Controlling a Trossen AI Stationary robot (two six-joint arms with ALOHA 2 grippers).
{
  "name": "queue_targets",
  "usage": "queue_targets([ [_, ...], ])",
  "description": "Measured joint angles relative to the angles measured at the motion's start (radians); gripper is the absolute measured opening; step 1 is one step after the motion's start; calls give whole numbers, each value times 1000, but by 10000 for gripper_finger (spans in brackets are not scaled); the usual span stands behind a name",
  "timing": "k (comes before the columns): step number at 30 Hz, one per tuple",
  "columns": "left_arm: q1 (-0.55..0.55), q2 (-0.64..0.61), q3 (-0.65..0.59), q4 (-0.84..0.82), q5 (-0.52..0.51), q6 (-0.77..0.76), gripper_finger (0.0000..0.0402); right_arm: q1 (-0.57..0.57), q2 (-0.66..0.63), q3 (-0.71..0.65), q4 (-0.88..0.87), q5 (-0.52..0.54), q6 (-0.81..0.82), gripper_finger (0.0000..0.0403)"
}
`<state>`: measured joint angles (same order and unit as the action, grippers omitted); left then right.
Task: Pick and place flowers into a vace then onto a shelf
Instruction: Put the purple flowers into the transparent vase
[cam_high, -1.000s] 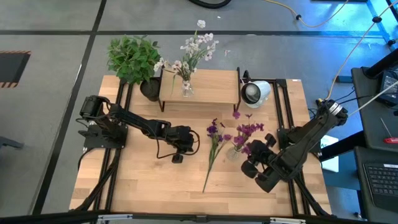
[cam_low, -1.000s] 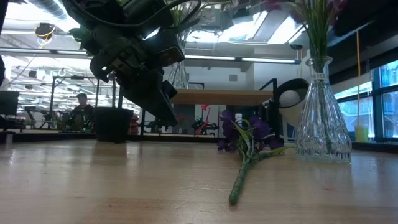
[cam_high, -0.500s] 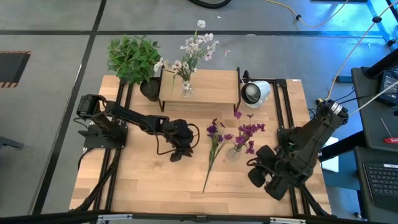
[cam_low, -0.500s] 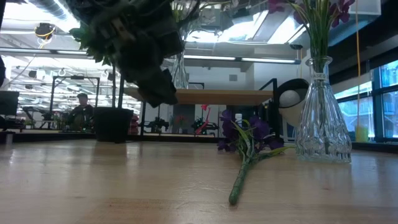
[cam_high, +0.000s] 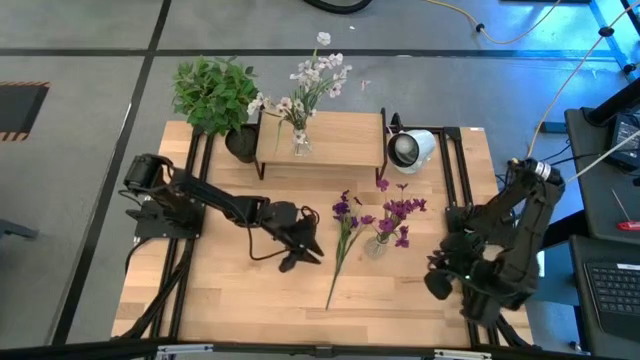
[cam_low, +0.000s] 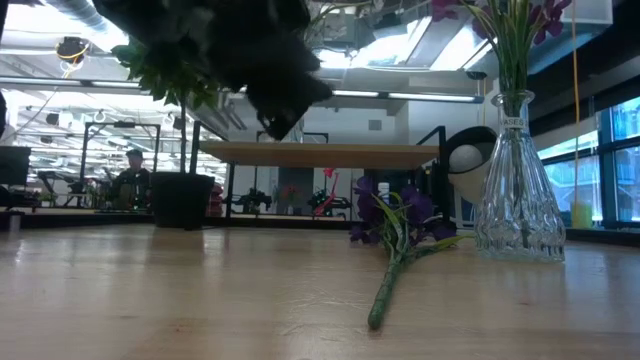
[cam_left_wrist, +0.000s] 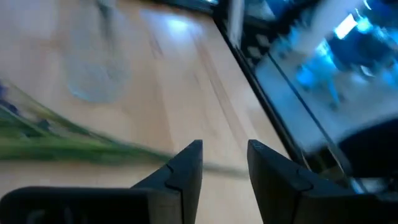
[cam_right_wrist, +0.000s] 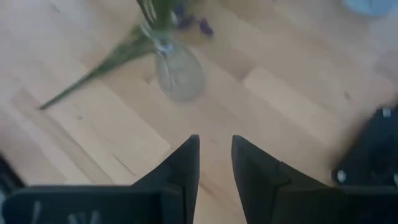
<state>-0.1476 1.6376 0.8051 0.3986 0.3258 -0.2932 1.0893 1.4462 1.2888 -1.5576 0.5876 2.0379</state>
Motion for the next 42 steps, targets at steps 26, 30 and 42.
queue_targets([
  [26, -295, 479, 897, -981, -804, -541, 132, 130, -250, -313, 104, 21, -191, 97],
  [30, -282, 522, 939, -1011, -760, -657, 132, 130, -252, -325, 151, 21, -236, 97],
  [42, -246, 619, 941, -1041, -633, -822, 132, 130, -252, -325, 172, 20, -244, 97],
])
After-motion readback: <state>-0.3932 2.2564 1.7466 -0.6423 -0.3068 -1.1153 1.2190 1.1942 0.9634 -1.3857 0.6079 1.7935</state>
